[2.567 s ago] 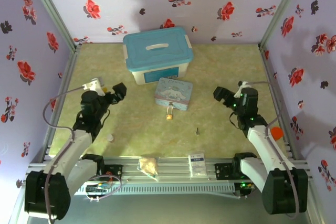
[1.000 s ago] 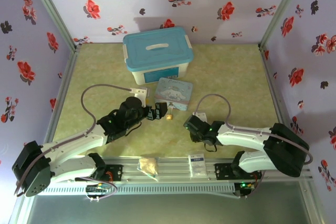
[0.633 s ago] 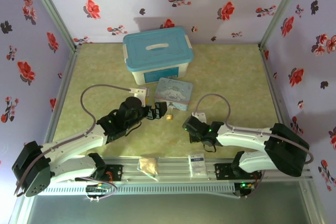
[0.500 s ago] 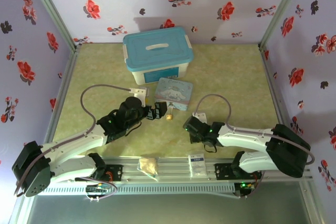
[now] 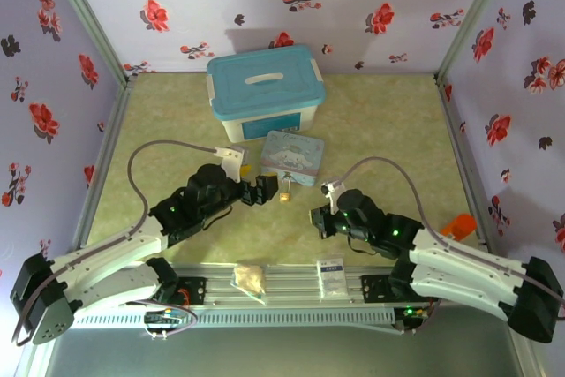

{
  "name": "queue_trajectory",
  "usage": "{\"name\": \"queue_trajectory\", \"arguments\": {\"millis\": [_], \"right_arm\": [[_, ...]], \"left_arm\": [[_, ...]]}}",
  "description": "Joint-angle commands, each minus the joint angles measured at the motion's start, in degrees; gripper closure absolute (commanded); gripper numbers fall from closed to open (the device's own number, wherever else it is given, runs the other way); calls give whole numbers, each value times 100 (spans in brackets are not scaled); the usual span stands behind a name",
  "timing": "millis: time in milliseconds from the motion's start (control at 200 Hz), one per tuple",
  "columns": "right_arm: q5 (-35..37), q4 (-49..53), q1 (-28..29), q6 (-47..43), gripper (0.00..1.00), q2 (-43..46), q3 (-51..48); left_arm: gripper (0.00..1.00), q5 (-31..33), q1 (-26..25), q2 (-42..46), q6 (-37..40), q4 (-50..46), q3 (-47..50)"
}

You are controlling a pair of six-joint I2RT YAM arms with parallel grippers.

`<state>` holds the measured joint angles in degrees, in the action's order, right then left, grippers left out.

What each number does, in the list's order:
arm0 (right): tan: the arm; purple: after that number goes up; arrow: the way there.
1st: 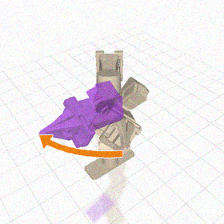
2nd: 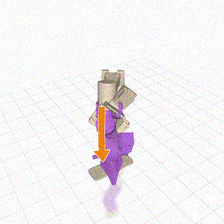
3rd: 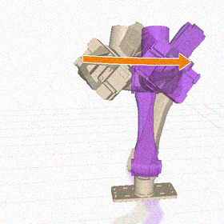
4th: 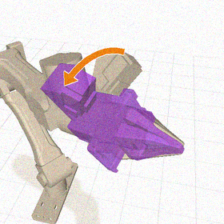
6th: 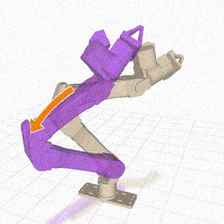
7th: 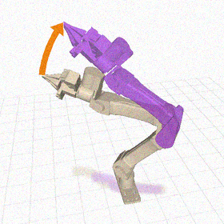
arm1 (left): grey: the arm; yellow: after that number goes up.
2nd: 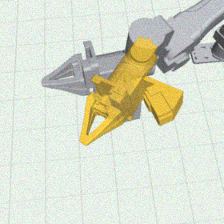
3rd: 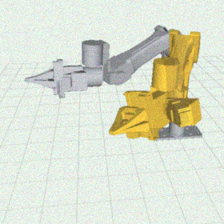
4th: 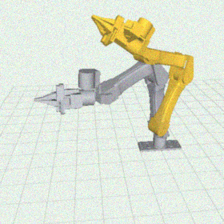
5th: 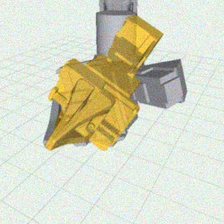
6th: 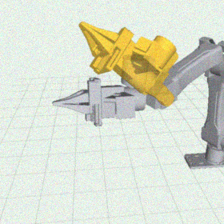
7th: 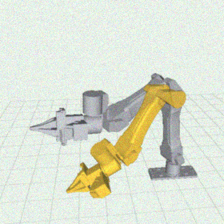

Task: Unlock a padlock with a key

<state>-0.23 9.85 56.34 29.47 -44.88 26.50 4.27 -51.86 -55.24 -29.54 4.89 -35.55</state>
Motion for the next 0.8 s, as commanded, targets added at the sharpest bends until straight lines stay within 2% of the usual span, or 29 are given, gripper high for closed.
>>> {"name": "queue_trajectory", "arguments": {"millis": [0, 80, 235, 445, 575, 660, 795], "right_arm": [[-462, -531, -133, -202, 100, 271, 34], [-552, -739, -216, -66, 100, 268, 145], [-468, -915, -340, 122, 100, 10, 549], [-390, -1509, -340, 512, 100, -376, 931], [-433, -2174, -311, 639, 100, -477, 808], [-451, -2484, -293, 631, 100, -522, 705], [-548, -2718, -290, 565, 100, -634, 663]], "left_arm": [[10, -756, -17, -110, -449, 163, -248], [10, -1034, -14, -211, -1075, 423, -268], [8, -1009, -41, -225, -2818, 663, -327], [4, -557, -95, -20, -4149, 1306, -73], [6, -373, -105, -229, -5114, 2018, 325], [7, -322, -165, -434, -5469, 2388, 414], [6, -33, -331, -509, -5600, 2453, 361]]}}
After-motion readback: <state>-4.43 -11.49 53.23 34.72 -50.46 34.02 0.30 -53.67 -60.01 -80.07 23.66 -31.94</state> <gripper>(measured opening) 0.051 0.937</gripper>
